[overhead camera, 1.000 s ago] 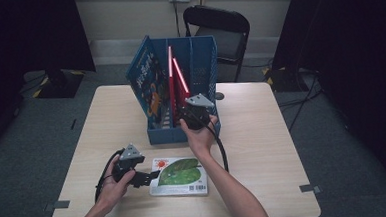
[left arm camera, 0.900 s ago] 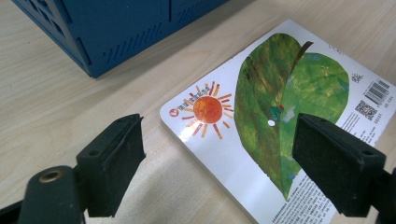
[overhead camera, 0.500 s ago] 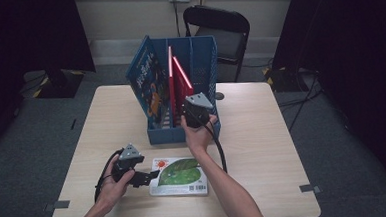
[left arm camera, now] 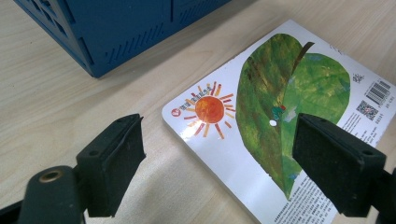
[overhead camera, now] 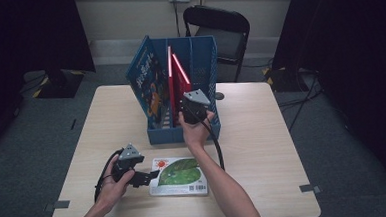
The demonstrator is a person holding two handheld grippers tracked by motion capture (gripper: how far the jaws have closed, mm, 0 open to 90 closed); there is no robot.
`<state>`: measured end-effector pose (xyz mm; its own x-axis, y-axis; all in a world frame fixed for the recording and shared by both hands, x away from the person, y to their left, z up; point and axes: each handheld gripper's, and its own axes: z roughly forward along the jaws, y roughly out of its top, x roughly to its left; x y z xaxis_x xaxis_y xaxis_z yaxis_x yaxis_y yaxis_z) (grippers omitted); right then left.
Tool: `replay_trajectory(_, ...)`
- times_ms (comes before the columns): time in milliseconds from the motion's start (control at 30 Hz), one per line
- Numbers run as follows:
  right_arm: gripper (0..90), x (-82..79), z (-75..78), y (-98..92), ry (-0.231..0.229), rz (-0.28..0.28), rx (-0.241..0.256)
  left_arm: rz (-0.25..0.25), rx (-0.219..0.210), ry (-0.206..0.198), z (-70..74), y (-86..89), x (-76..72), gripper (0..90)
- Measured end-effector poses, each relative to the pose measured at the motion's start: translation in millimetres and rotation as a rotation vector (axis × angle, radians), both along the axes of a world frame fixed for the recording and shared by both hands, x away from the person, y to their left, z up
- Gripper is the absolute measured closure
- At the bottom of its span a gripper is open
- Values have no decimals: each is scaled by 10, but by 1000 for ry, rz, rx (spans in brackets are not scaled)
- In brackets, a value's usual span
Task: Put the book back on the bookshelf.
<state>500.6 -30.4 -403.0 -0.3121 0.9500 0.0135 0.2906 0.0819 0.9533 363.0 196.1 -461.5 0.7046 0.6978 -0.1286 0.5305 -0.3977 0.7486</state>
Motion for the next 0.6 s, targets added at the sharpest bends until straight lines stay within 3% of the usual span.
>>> replay_trajectory(100,795,7,0,-4,12,10,-6,-2,2,-2,-2,-7,0,164)
replay_trajectory(233,750,-41,-31,-3,23,64,-19,-3,3,-4,-1,-16,-6,164)
replay_trajectory(333,715,-82,-23,-43,44,98,14,-1,2,-2,-8,-16,-4,164)
replay_trajectory(433,688,-140,-20,-73,51,138,4,-2,5,-1,-10,-15,-1,165)
replay_trajectory(600,707,-263,-87,-139,68,176,-12,-2,5,3,-17,-34,-3,164)
